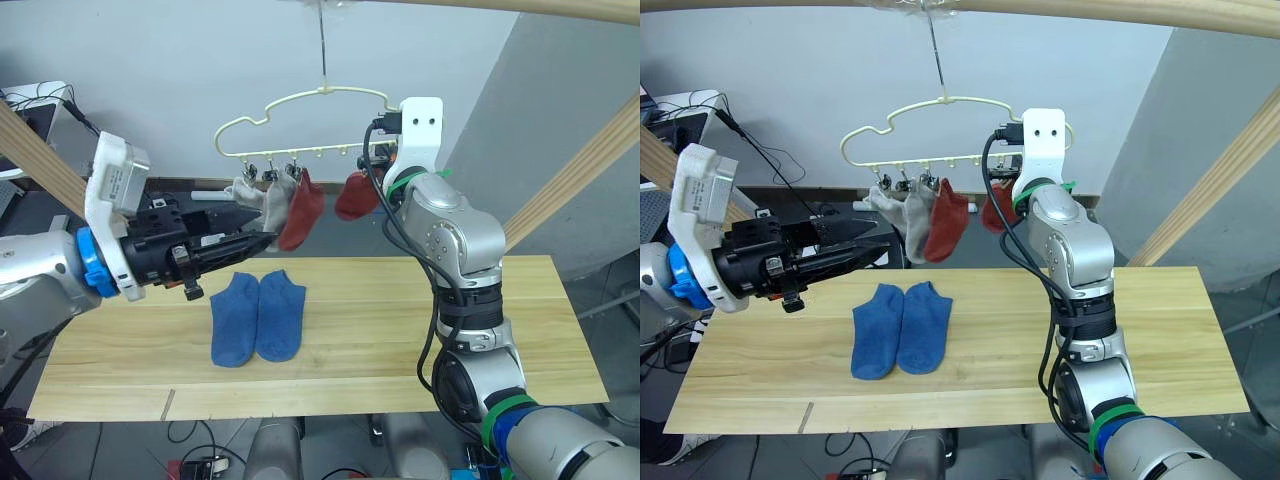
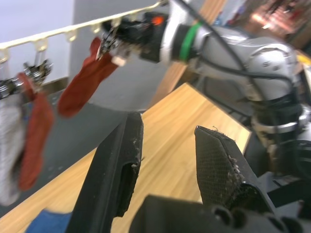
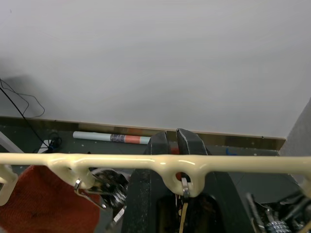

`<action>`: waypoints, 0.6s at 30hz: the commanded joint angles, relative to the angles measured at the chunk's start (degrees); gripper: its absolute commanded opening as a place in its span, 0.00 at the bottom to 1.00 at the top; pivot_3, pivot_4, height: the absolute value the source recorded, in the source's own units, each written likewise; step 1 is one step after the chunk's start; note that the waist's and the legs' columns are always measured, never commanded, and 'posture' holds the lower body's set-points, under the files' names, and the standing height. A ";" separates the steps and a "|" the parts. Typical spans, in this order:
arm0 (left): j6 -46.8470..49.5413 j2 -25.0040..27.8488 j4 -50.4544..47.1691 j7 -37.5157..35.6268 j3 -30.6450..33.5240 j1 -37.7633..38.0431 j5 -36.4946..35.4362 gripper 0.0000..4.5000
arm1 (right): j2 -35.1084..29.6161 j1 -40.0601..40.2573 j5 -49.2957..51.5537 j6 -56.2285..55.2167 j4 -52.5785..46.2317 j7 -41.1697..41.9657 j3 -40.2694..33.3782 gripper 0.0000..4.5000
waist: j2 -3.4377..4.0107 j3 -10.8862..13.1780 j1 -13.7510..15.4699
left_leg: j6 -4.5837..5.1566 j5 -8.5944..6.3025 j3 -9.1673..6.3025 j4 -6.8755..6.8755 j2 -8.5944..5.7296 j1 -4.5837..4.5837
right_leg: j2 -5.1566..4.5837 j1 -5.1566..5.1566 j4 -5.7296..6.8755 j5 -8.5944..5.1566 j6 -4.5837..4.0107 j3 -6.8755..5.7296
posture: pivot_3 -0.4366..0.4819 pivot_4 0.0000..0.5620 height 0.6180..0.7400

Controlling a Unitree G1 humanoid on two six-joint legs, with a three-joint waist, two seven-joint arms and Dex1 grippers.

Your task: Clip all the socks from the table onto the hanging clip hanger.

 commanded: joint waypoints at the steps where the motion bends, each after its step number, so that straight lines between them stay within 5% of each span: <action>1: 1.68 0.45 -0.44 3.20 -3.12 1.92 4.37 0.45 | -0.27 -1.06 -0.61 -0.33 -3.05 -0.43 0.11 0.01 | 0.01 0.00 -0.03 | 0.00 0.00 0.00 0.00 0.00 0.00 | 0.00 0.00 0.00 0.00 0.00 0.01 | 0.45 0.47 1.00; 6: 1.36 -3.51 1.14 6.83 -9.81 4.01 12.25 0.45 | -0.19 -0.76 -0.73 0.71 -4.62 -0.38 0.35 0.01 | 0.02 0.01 0.01 | 0.00 0.00 -0.01 -0.01 0.00 0.00 | 0.00 0.00 0.00 0.00 0.00 -0.01 | 0.44 0.49 1.00; 15: -9.55 -12.14 9.93 7.55 -23.33 6.74 35.27 0.98 | 0.48 -0.56 -0.87 2.68 -6.92 -0.27 0.42 0.00 | 0.05 0.03 -0.04 | 0.01 0.00 0.01 -0.05 0.00 -0.01 | 0.00 -0.04 -0.01 0.00 0.00 0.00 | 0.42 0.50 1.00; 18: -11.96 -14.03 12.66 6.99 -25.65 6.65 40.10 1.00 | 0.51 -0.53 -0.96 3.11 -7.33 -0.13 0.38 0.00 | 0.05 0.03 -0.04 | 0.01 0.00 0.02 -0.05 -0.01 0.00 | 0.00 -0.04 -0.01 0.00 0.00 0.02 | 0.42 0.50 1.00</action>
